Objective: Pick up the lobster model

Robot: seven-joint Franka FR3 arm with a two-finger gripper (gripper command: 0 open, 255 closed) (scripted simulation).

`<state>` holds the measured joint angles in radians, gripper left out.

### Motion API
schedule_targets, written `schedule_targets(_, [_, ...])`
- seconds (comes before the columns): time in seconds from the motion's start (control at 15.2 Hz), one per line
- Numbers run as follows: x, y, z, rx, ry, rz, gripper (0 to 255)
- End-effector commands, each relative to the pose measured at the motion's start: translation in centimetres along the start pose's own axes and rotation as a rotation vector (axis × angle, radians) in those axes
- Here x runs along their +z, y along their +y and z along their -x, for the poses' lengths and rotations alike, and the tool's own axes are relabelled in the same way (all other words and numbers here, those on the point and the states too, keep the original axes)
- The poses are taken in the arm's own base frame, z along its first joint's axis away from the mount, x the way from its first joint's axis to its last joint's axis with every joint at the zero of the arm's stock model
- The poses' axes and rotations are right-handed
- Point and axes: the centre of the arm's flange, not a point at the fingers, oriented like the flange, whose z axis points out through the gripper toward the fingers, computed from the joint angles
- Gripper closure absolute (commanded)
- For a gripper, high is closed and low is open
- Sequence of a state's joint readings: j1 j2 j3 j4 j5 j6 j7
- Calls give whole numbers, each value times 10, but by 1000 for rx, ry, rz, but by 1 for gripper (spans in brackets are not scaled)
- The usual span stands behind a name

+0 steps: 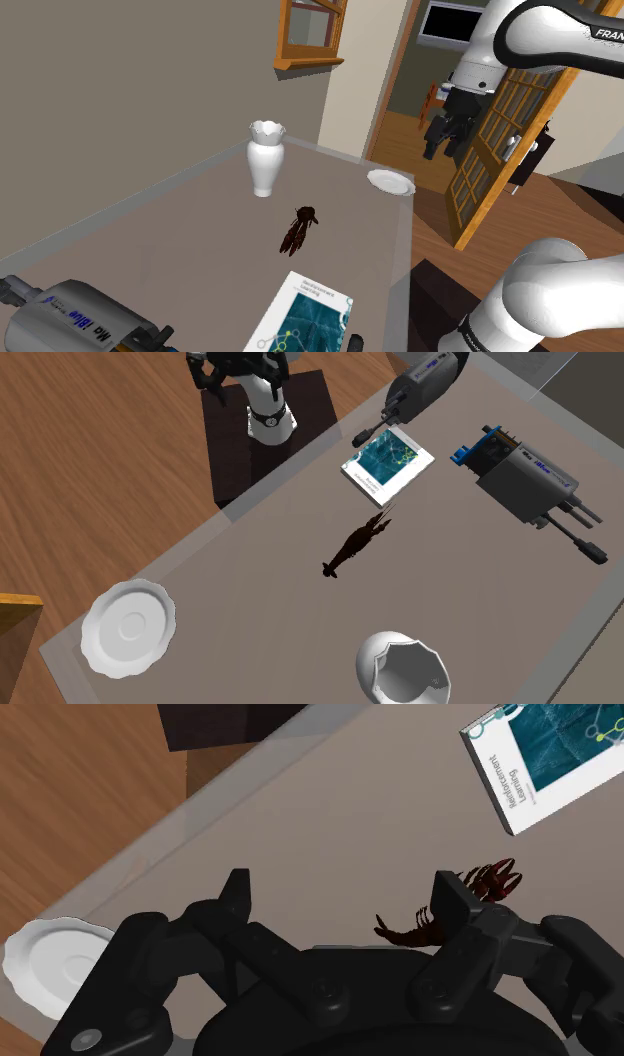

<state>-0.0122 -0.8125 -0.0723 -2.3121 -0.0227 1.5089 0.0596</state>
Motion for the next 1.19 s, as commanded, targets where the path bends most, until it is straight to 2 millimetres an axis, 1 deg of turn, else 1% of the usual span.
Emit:
schedule_targets(0.0, [0,0,0,0,0,0,0])
schedule_targets(0.53, [67,-73,-39,209,-13,3,0])
schedule_targets(1.12, [144,-143,-99,444,-28,7,0])
